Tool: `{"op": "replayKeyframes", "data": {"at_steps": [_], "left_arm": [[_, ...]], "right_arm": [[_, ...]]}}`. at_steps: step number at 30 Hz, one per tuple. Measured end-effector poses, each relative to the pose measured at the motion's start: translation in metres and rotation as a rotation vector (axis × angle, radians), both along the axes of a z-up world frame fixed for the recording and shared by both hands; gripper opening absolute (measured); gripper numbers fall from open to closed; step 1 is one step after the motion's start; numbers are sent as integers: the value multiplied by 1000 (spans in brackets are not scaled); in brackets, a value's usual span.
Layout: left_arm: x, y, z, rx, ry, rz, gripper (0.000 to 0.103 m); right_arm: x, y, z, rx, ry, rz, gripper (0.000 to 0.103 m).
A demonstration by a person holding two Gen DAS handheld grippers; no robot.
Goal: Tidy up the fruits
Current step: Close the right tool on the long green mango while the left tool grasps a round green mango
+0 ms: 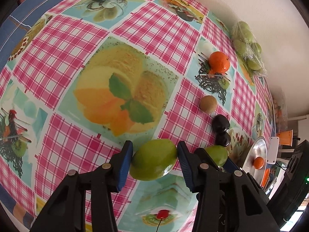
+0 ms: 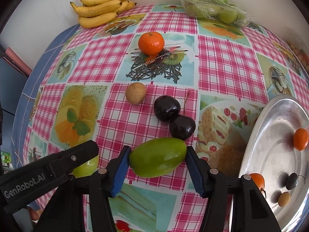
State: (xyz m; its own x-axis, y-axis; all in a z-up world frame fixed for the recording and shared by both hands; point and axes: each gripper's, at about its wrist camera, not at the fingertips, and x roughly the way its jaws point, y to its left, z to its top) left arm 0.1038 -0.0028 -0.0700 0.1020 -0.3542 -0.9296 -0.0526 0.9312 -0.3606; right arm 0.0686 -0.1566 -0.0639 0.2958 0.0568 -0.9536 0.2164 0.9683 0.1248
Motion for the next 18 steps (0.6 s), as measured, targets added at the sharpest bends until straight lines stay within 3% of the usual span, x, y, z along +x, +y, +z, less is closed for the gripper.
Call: {"op": "replayKeyframes", "data": {"at_steps": [18], "left_arm": [[0,-1,0,-8,-3,-15,48]], "right_arm": [[-7,-6,9,21,5,-38,60]]}}
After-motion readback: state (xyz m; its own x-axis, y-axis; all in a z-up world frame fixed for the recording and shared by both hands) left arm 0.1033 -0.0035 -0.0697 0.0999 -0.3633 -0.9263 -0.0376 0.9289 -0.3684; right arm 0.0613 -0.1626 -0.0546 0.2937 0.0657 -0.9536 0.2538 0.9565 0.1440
